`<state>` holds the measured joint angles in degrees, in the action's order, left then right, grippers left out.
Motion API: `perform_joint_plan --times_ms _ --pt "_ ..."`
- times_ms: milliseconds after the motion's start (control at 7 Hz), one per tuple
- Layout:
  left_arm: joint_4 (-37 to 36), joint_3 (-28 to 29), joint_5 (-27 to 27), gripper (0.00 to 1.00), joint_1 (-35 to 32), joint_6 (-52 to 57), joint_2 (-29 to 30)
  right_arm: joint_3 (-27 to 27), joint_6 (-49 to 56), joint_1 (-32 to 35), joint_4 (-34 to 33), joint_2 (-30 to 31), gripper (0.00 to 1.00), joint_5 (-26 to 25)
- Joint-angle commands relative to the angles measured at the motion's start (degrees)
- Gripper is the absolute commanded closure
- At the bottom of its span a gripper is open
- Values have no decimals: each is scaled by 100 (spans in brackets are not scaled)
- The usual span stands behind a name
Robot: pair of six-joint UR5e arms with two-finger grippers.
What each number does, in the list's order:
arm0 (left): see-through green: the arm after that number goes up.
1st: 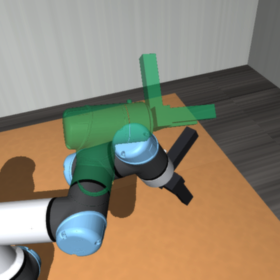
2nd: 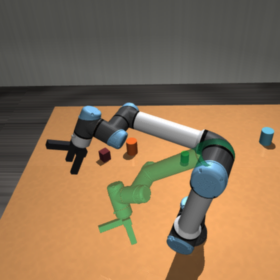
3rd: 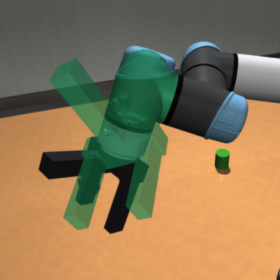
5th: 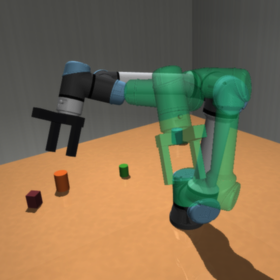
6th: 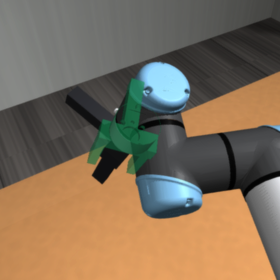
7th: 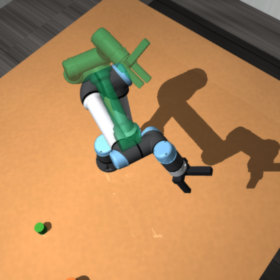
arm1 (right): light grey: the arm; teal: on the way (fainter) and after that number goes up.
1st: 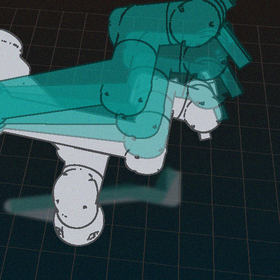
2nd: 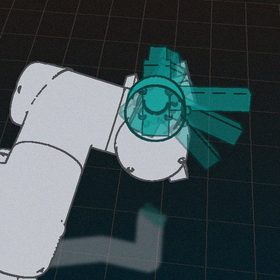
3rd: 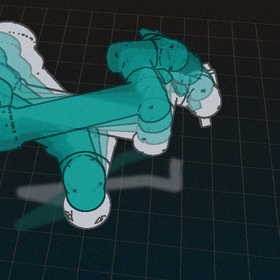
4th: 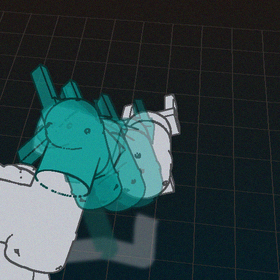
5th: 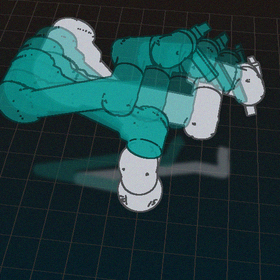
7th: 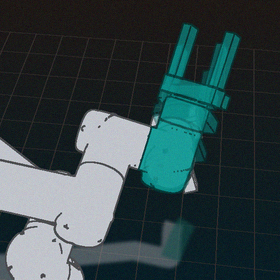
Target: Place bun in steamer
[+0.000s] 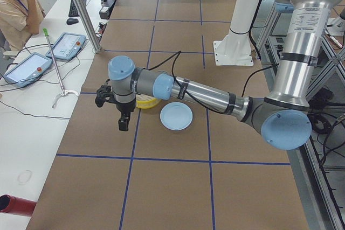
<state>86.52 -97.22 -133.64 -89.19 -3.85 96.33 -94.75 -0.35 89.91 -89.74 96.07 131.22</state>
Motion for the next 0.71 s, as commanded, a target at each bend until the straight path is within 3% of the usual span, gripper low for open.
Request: perform_joint_plan --times_ms 0,286,429,571 --pt "-4 -104 -963 0 -377 376 -1085 0 0 0 0 0 0 0" --pt "1271 -280 -910 0 -580 350 -1704 0 0 0 0 -9 0 0" --pt "1402 -315 56 0 -590 350 -1662 0 0 0 0 0 0 0" --pt "1316 -298 231 0 -590 350 -1644 0 0 0 0 -9 0 0"
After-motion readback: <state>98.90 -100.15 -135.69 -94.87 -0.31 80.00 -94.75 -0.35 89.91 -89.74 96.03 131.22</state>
